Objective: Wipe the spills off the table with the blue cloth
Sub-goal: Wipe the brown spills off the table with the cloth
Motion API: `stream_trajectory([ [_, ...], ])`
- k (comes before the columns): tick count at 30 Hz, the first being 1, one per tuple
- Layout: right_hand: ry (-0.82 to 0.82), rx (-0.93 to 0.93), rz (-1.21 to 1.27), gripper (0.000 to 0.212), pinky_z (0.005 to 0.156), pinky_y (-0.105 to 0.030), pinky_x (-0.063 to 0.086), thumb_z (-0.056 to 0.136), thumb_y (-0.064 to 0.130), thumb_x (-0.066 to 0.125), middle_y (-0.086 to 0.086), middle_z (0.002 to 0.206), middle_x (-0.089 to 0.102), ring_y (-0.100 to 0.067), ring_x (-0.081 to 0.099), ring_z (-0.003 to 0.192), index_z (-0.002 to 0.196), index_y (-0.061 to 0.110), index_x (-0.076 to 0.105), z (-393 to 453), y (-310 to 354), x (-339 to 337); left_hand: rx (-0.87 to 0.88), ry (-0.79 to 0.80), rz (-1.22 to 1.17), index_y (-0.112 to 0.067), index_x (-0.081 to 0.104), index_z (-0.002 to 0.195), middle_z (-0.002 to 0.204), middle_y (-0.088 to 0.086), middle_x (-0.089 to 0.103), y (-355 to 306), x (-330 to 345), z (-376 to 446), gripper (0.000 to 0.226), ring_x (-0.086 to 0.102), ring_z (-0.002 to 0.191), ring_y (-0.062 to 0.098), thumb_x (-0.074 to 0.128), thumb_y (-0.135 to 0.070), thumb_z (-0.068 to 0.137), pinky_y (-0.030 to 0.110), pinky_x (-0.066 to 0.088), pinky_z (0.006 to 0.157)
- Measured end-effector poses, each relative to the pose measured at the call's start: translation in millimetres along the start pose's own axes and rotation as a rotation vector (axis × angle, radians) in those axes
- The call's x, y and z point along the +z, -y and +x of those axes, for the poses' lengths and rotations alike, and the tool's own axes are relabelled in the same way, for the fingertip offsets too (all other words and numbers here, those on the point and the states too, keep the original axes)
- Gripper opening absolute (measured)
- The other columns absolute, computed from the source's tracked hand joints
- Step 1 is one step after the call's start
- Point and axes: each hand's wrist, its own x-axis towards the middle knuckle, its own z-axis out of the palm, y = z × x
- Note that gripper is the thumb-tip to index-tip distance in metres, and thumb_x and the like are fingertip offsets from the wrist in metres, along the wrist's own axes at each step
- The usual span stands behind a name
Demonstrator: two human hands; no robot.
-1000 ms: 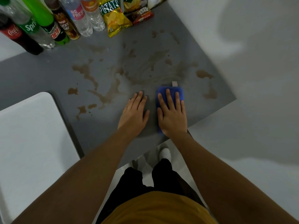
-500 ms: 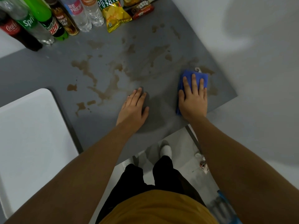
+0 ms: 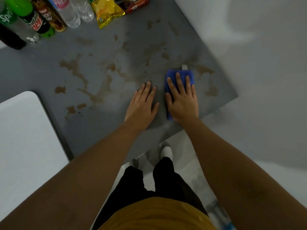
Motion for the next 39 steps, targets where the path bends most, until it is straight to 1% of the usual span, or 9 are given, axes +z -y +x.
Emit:
stream_trajectory([
  [3,0.0,0.014,0.022,0.061,0.128,-0.047,0.006,0.105,0.058,0.025,0.006,0.171,0.007,-0.026,-0.001,0.158,0.162,0.037,0.015,16.7,-17.4,-8.5,-0.007,-0.004,0.017,-0.015,0.022,0.161,0.169,0.008,0.015,-1.9,2.0,-0.7,0.063,0.011,0.156,0.024,0.035,-0.045,0.107,0.042,0.012,0.127],
  [10,0.012,0.196,0.028,0.062,0.127,-0.044,-0.003,0.105,0.059,0.02,0.008,0.172,0.0,-0.025,-0.008,0.158,0.162,0.038,0.01,11.6,-52.7,-18.7,-0.017,0.008,0.011,-0.014,0.026,0.16,0.169,0.008,0.016,-3.8,-4.2,0.0,0.062,0.012,0.156,0.024,0.038,-0.043,0.107,0.042,0.013,0.127],
  [13,0.001,0.262,0.002,0.061,0.128,-0.048,0.001,0.106,0.054,0.019,0.003,0.172,-0.001,-0.028,-0.007,0.157,0.163,0.034,0.007,-4.5,-49.2,-14.6,-0.024,0.008,0.003,-0.013,0.027,0.159,0.169,0.009,0.017,-6.4,-4.9,0.4,0.061,0.013,0.156,0.026,0.04,-0.041,0.106,0.043,0.013,0.127],
  [15,-0.026,0.294,-0.01,0.06,0.127,-0.051,0.005,0.107,0.049,0.023,-0.001,0.172,0.002,-0.032,-0.003,0.157,0.163,0.03,0.011,-18.1,-37.9,-10.2,-0.03,0.002,-0.002,-0.013,0.029,0.159,0.168,0.01,0.019,-7.9,-4.8,0.7,0.061,0.015,0.156,0.027,0.043,-0.039,0.105,0.045,0.014,0.127],
  [17,-0.057,0.291,-0.029,0.059,0.126,-0.052,0.007,0.108,0.046,0.026,-0.005,0.171,0.007,-0.035,0.002,0.157,0.163,0.026,0.016,-30.4,-21.5,-3.5,-0.034,-0.005,-0.002,-0.012,0.03,0.158,0.168,0.011,0.019,-8.9,-4.2,0.6,0.061,0.016,0.156,0.027,0.044,-0.039,0.105,0.046,0.015,0.127],
  [20,-0.05,0.236,-0.045,0.06,0.127,-0.052,0.008,0.107,0.048,0.023,-0.003,0.171,0.007,-0.035,0.001,0.157,0.163,0.027,0.016,-32.4,-5.4,4.1,-0.038,-0.011,0.006,-0.012,0.029,0.158,0.168,0.011,0.019,-9.9,-2.5,0.2,0.061,0.015,0.156,0.026,0.044,-0.039,0.105,0.046,0.014,0.127],
  [26,-0.002,0.098,0.019,0.06,0.127,-0.049,0.005,0.104,0.053,0.022,0.005,0.171,0.006,-0.026,-0.002,0.158,0.162,0.036,0.015,8.4,-23.1,-5.6,-0.037,-0.004,0.033,-0.015,0.026,0.16,0.169,0.008,0.016,-6.8,0.5,0.9,0.062,0.013,0.156,0.024,0.04,-0.042,0.106,0.044,0.013,0.127],
  [32,-0.006,0.204,0.043,0.06,0.128,-0.046,0.003,0.104,0.055,0.025,0.009,0.171,0.006,-0.025,-0.004,0.158,0.161,0.041,0.015,43.7,-61.4,-23.2,-0.035,-0.008,0.05,-0.016,0.028,0.159,0.168,0.008,0.019,-5.2,-0.6,2.1,0.061,0.016,0.155,0.025,0.04,-0.043,0.105,0.043,0.016,0.126],
  [39,-0.018,0.325,0.026,0.061,0.128,-0.048,0.0,0.106,0.055,0.019,0.005,0.172,-0.003,-0.027,-0.008,0.157,0.162,0.038,0.004,11.9,-86.6,-24.7,-0.039,0.0,0.028,-0.014,0.03,0.158,0.168,0.01,0.019,-8.2,-3.1,2.2,0.061,0.016,0.155,0.027,0.043,-0.039,0.105,0.045,0.016,0.126],
])
